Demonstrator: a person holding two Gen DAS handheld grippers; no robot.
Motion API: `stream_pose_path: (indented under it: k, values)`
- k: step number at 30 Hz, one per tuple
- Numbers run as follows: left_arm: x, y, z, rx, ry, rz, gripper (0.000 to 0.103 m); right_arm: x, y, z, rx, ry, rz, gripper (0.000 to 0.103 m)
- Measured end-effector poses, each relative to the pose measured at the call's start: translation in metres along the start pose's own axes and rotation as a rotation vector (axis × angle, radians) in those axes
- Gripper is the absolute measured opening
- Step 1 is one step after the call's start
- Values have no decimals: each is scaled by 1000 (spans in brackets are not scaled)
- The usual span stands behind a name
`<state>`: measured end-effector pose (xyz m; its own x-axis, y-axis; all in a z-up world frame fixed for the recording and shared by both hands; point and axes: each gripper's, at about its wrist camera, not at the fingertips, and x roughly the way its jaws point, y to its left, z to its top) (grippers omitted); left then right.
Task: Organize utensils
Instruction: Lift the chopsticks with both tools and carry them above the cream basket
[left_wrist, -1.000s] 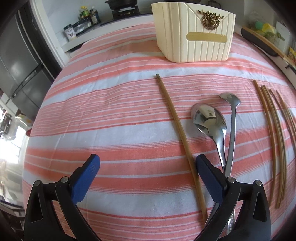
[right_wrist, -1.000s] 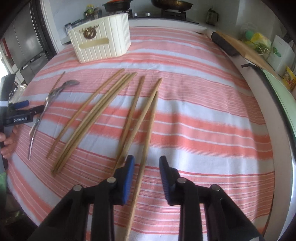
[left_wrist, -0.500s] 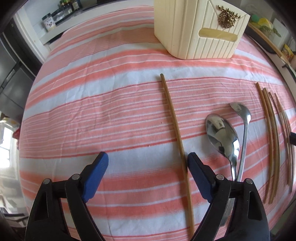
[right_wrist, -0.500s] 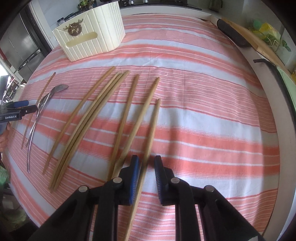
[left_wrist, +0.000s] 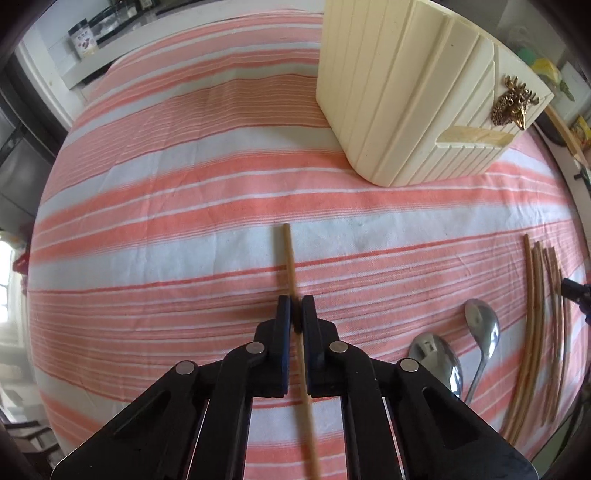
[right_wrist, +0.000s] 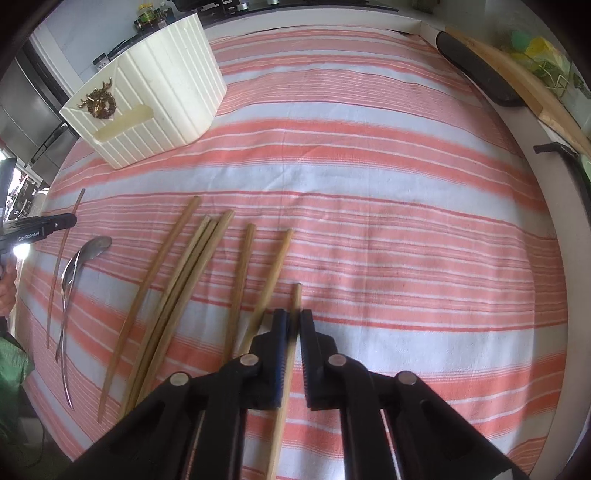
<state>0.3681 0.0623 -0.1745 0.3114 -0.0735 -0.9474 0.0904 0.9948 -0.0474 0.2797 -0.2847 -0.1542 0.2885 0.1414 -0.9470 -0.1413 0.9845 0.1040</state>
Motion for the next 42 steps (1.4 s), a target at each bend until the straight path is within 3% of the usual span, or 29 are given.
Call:
stream_pose_path:
  k: [3, 7, 14, 19, 21, 24, 25, 26, 27, 33, 39, 40, 42]
  values:
    - [-15, 11, -3, -49, -43, -37, 3, -14, 2, 4, 16, -44, 9, 7]
    - [-65, 22, -15, -81, -152, -65, 3, -57, 16, -2, -5, -136, 28, 6]
    - [-171, 25, -52, -65, -368, -115, 3, -142, 55, -15, -102, -290, 61, 6]
    - [-212, 19, -83, -39, -461, -129, 3, -189, 83, -25, -187, -372, 62, 6]
    - [-219, 19, -87, -35, -477, -140, 3, -194, 91, -27, -218, -366, 56, 6]
    - [-221, 17, -92, -21, -489, -141, 3, -179, 86, -28, -215, -302, 16, 9]
    - [-221, 16, -93, -15, -490, -138, 3, -166, 80, -26, -194, -269, 17, 14]
    - [-222, 15, -94, -12, -491, -133, 3, -153, 72, -25, -164, -245, 30, 27]
    - [-221, 14, -94, -10, -490, -128, 3, -136, 65, -23, -142, -221, 44, 32]
    - [-216, 11, -95, -10, -477, -127, 3, -45, 41, -7, -127, -113, 3, 32]
    - [-212, 9, -94, -8, -464, -113, 3, 5, 39, 8, -128, -49, -20, 31]
    - [-211, 9, -94, -6, -460, -112, 3, 9, 39, 9, -131, -43, -25, 29]
    - [-209, 8, -95, 0, -454, -107, 3, 12, 38, 11, -129, -31, -29, 10]
